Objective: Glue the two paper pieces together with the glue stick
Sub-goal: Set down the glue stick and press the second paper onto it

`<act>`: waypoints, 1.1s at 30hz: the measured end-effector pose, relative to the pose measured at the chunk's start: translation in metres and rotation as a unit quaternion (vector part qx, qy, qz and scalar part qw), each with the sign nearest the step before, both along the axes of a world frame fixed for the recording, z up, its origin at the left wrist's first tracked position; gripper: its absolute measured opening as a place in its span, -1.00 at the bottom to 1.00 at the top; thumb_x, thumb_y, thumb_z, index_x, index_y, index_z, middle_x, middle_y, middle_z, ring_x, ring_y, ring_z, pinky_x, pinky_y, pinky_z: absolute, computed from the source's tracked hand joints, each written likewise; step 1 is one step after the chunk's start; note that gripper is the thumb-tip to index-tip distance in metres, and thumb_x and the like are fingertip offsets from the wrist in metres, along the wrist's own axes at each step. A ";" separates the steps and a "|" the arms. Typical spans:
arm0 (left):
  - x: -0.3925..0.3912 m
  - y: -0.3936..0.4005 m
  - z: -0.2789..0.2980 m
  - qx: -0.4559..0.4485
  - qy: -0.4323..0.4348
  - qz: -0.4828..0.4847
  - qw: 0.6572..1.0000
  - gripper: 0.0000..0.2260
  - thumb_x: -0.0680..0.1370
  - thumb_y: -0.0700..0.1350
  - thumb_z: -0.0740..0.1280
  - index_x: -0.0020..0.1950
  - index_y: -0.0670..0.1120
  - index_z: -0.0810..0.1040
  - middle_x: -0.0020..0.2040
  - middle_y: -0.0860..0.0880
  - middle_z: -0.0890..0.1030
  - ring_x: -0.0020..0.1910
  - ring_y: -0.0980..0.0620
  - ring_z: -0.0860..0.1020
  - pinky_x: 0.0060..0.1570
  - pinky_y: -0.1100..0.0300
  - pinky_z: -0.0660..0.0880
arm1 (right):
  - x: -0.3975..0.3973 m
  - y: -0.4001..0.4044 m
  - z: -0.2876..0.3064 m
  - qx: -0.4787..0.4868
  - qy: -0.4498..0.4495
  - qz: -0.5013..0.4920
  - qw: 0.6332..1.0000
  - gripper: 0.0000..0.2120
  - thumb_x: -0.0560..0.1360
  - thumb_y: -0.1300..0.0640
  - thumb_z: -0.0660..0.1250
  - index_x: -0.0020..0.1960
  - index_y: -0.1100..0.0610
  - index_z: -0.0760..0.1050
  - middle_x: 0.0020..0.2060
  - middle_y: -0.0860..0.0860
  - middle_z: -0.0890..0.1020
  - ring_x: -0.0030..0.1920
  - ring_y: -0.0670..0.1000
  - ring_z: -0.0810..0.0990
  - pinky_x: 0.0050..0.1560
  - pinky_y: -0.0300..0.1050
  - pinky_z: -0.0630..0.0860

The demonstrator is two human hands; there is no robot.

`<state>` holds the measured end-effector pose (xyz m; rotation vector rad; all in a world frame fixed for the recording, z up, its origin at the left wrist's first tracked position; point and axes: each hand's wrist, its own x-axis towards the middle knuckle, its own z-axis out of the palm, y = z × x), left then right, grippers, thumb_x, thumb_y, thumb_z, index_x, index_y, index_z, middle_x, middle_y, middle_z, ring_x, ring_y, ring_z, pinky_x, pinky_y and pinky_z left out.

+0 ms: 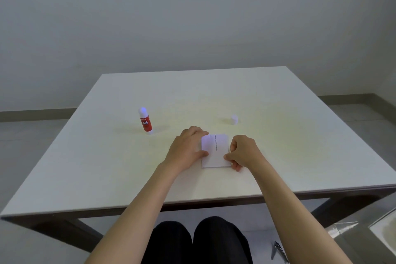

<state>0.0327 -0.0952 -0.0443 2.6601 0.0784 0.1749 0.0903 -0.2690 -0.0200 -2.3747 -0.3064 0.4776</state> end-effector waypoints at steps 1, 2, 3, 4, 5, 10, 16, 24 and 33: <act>0.000 0.003 0.000 0.028 0.018 -0.031 0.999 -0.47 0.51 0.04 0.34 0.45 0.01 0.32 0.46 0.05 0.32 0.45 0.02 0.26 0.34 0.10 0.26 | 0.000 0.000 0.000 0.000 0.001 0.002 1.000 -0.70 0.38 0.40 0.33 -0.35 0.15 0.27 -0.51 0.13 0.54 -0.40 0.21 0.60 -0.31 -0.04 0.58; 0.001 0.007 0.000 0.054 0.045 -0.057 0.996 -0.43 0.52 0.11 0.29 0.49 0.02 0.25 0.53 0.08 0.23 0.52 0.03 0.14 0.43 0.07 0.14 | 0.000 0.000 0.001 -0.001 0.002 0.004 1.000 -0.70 0.39 0.40 0.32 -0.36 0.16 0.27 -0.51 0.13 0.54 -0.40 0.21 0.60 -0.31 -0.05 0.57; 0.001 0.010 -0.001 0.075 0.078 -0.078 0.991 -0.39 0.53 0.17 0.25 0.52 0.02 0.17 0.56 0.10 0.14 0.55 0.03 0.02 0.48 0.02 0.02 | 0.000 0.001 0.001 -0.004 0.003 0.008 1.000 -0.70 0.39 0.40 0.32 -0.37 0.16 0.27 -0.50 0.14 0.55 -0.41 0.21 0.60 -0.33 -0.08 0.57; 0.002 0.013 -0.001 0.088 0.109 -0.095 0.985 -0.34 0.52 0.21 0.22 0.54 0.02 0.10 0.57 0.11 0.07 0.56 0.01 -0.06 0.49 -0.04 -0.08 | 0.000 0.001 0.002 -0.009 0.002 0.012 1.000 -0.70 0.39 0.39 0.32 -0.37 0.16 0.28 -0.50 0.14 0.55 -0.42 0.20 0.60 -0.33 -0.11 0.56; 0.002 0.015 -0.003 0.096 0.134 -0.107 0.980 -0.31 0.52 0.24 0.20 0.55 0.02 0.04 0.58 0.12 0.02 0.56 0.00 -0.11 0.48 -0.09 -0.15 | 0.000 0.001 0.001 -0.014 0.002 0.014 1.000 -0.70 0.40 0.39 0.32 -0.37 0.16 0.28 -0.50 0.14 0.56 -0.44 0.19 0.59 -0.34 -0.13 0.55; 0.003 0.020 -0.004 0.093 0.164 -0.125 0.974 -0.27 0.51 0.28 0.17 0.55 0.06 -0.08 0.58 0.15 -0.09 0.56 -0.01 -0.17 0.48 -0.15 -0.23 | -0.001 0.000 0.000 0.004 0.014 0.007 1.000 -0.76 0.41 0.38 0.32 -0.30 0.16 0.31 -0.51 0.11 0.56 -0.53 0.10 0.56 -0.44 -0.19 0.51; 0.001 0.020 -0.002 0.087 0.168 -0.127 0.974 -0.26 0.51 0.29 0.16 0.55 0.09 -0.10 0.57 0.18 -0.11 0.55 0.02 -0.19 0.47 -0.21 -0.24 | -0.013 -0.001 -0.011 -0.011 -0.148 -0.039 0.988 -0.79 0.53 0.12 0.29 0.13 0.18 0.50 -0.03 0.10 0.63 -0.03 0.12 0.59 -0.06 -0.09 0.47; 0.001 0.022 -0.006 0.083 0.166 -0.131 0.974 -0.26 0.50 0.31 0.15 0.55 0.10 -0.12 0.57 0.20 -0.12 0.55 0.05 -0.22 0.47 -0.20 -0.26 | -0.027 0.017 -0.052 -0.224 -0.198 0.175 0.938 -0.31 0.55 -0.28 -0.26 0.55 0.07 -0.27 0.57 -0.07 -0.20 0.52 0.09 -0.37 0.39 0.25 -0.46; 0.001 0.022 -0.006 0.084 0.169 -0.131 0.973 -0.23 0.48 0.33 0.15 0.56 0.08 -0.12 0.56 0.21 -0.14 0.54 0.06 -0.23 0.47 -0.20 -0.26 | -0.032 0.006 -0.051 -0.251 -0.210 0.159 0.932 -0.18 0.44 -0.40 -0.35 0.54 0.08 -0.31 0.56 -0.04 -0.26 0.51 0.10 -0.41 0.32 0.22 -0.54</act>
